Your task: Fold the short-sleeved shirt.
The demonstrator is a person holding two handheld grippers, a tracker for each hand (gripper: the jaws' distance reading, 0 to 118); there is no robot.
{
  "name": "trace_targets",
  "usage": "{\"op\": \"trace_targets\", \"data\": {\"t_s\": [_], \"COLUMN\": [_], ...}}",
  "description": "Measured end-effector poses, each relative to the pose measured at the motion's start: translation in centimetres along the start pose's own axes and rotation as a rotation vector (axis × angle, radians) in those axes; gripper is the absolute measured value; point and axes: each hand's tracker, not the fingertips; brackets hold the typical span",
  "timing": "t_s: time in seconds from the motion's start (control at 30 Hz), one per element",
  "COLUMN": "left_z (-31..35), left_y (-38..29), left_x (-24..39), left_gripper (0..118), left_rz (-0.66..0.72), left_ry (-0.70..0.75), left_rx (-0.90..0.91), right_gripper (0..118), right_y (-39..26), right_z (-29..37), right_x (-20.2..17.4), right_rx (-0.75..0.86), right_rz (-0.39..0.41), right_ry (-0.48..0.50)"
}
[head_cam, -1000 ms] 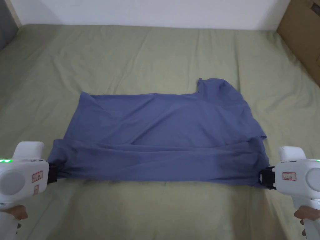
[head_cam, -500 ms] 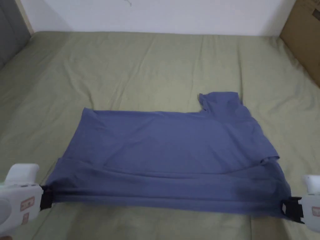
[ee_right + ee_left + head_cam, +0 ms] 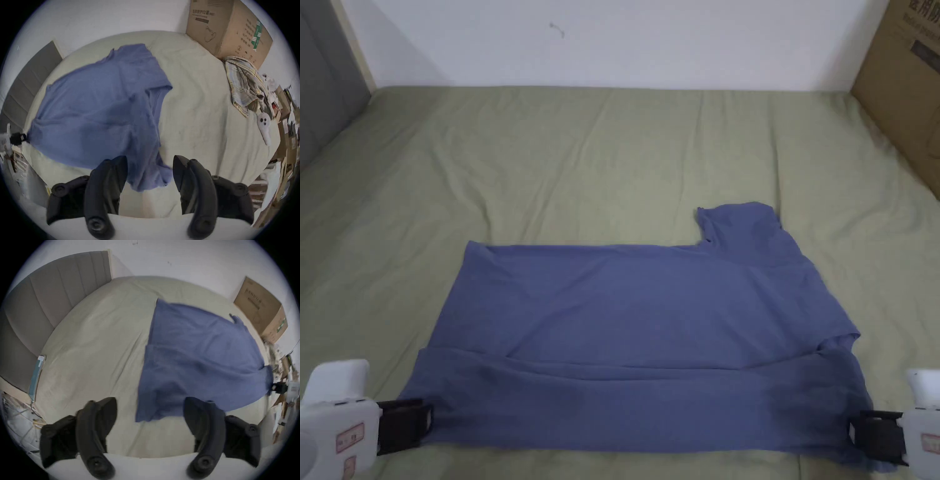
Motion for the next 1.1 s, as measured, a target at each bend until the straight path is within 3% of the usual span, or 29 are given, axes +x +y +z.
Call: {"op": "trace_targets", "data": {"t_s": [0.03, 0.17, 0.2, 0.23, 0.27, 0.3, 0.47, 0.63, 0.67, 0.73, 0.77, 0.87, 1.0, 1.1], "left_z": [0.4, 1.1, 1.1, 0.9, 0.2, -0.5, -2.8, -4.0, -4.3, -5.0, -5.3, -6.5, -8.1, -9.1], "left_y": [0.5, 2.2, 2.5, 2.7, 2.8, 2.8, 2.9, 5.5, 6.1, 7.5, 8.1, 9.7, 11.0, 11.5], "left_x": [0.3, 2.2, 2.9, 3.5, 4.0, 4.6, 5.1, 5.6, 5.8, 6.2, 6.4, 7.1, 8.0, 8.1], "left_gripper": [95, 87, 66, 39, 10, 2, 0, 0, 0, 0, 0, 0, 0, 0], "left_rz": [0.010, -0.046, -0.066, -0.087, -0.102, -0.110, -0.097, -0.123, -0.128, -0.139, -0.144, -0.160, -0.185, -0.201], "left_ry": [-0.012, -0.012, -0.023, -0.030, -0.027, -0.006, -0.040, -0.018, -0.016, -0.012, -0.010, -0.005, 0.009, 0.021], "left_rx": [0.009, 0.055, 0.068, 0.066, 0.056, 0.040, 0.024, 0.019, 0.023, 0.029, 0.032, 0.034, 0.018, -0.004], "right_gripper": [64, 62, 47, 18, 1, 1, 1, 1, 4, 53, 53, 76, 76, 76], "right_y": [0.7, 3.2, 3.7, 4.0, 4.2, 4.4, 5.7, 10.3, 11.3, 14.5, 16.0, 20.7, 25.8, 27.9], "right_z": [0.5, 1.1, 1.1, 1.0, 0.7, 0.4, -2.4, -4.1, -4.5, -5.7, -6.3, -8.1, -12.6, -15.7], "right_x": [-0.2, -1.6, -2.1, -2.5, -2.9, -3.3, -4.2, -4.1, -4.1, -3.9, -3.7, -3.9, -3.9, -3.6], "right_rx": [0.011, 0.048, 0.061, 0.086, 0.105, 0.111, 0.050, 0.073, 0.083, 0.096, 0.106, 0.094, 0.051, 0.016], "right_rz": [-0.015, -0.022, -0.024, -0.028, -0.029, -0.037, -0.005, -0.033, -0.029, -0.024, -0.028, -0.035, 0.026, 0.018], "right_ry": [0.008, 0.051, 0.054, 0.068, 0.078, 0.074, 0.074, 0.083, 0.082, 0.077, 0.074, 0.064, 0.006, -0.012]}}
